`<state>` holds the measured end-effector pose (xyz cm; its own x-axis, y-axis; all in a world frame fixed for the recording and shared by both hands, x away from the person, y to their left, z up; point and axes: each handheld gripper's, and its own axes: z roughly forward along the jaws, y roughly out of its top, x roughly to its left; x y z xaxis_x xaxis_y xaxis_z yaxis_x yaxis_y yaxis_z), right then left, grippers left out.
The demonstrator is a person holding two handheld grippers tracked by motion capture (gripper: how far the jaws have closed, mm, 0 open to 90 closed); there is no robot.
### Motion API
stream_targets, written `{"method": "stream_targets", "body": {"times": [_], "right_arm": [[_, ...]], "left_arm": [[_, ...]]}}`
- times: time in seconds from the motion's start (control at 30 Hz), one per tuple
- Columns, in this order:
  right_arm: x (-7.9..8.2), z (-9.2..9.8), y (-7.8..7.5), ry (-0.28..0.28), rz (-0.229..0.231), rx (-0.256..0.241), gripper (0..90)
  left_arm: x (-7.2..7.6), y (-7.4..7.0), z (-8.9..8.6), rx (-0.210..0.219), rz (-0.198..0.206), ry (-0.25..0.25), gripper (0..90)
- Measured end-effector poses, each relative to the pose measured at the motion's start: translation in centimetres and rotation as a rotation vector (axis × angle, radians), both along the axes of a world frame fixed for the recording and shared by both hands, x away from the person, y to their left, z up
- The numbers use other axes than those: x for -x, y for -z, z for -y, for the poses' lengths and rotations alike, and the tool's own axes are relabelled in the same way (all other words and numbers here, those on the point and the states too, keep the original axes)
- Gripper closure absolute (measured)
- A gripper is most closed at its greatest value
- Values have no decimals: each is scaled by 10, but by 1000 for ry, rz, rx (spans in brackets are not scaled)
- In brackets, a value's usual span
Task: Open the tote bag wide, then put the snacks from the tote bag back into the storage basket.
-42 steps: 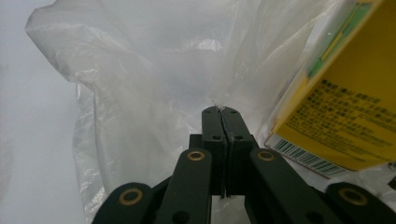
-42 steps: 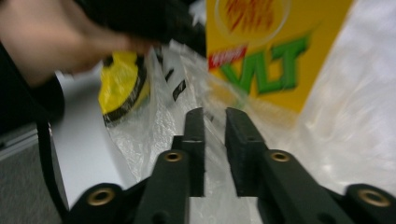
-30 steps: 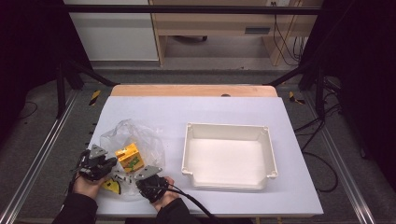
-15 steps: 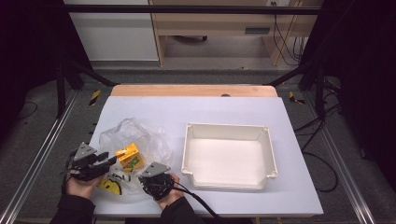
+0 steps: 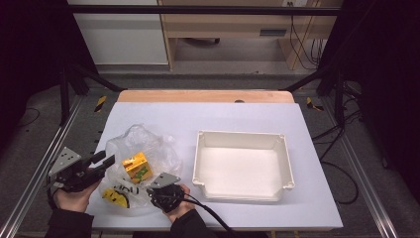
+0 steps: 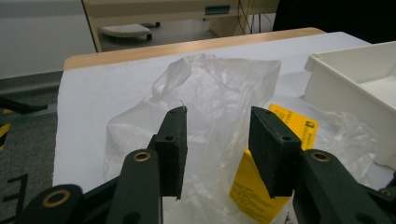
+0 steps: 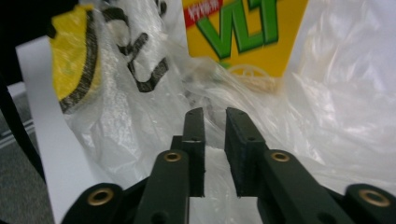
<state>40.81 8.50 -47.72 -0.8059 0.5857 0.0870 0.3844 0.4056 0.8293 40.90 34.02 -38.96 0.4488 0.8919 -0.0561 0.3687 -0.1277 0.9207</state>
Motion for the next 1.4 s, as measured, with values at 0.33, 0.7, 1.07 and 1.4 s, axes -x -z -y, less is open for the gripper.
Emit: {"method": "stream_targets", "body": {"times": [0.33, 0.7, 1.07, 1.4], "right_arm": [[3, 22, -35, -3, 89, -115, 569], [-1, 59, -63, 45, 130, -121, 425], [-11, 95, -79, 105, 152, -107, 343], [-9, 143, -90, 153, 170, -62, 334]], "left_arm": [[3, -8, 24, -62, -11, 75, 411], [-6, -2, 41, -150, -63, 121, 317], [-22, 11, 44, -198, -125, 143, 277], [-30, 17, 47, -218, -174, 184, 298]]}}
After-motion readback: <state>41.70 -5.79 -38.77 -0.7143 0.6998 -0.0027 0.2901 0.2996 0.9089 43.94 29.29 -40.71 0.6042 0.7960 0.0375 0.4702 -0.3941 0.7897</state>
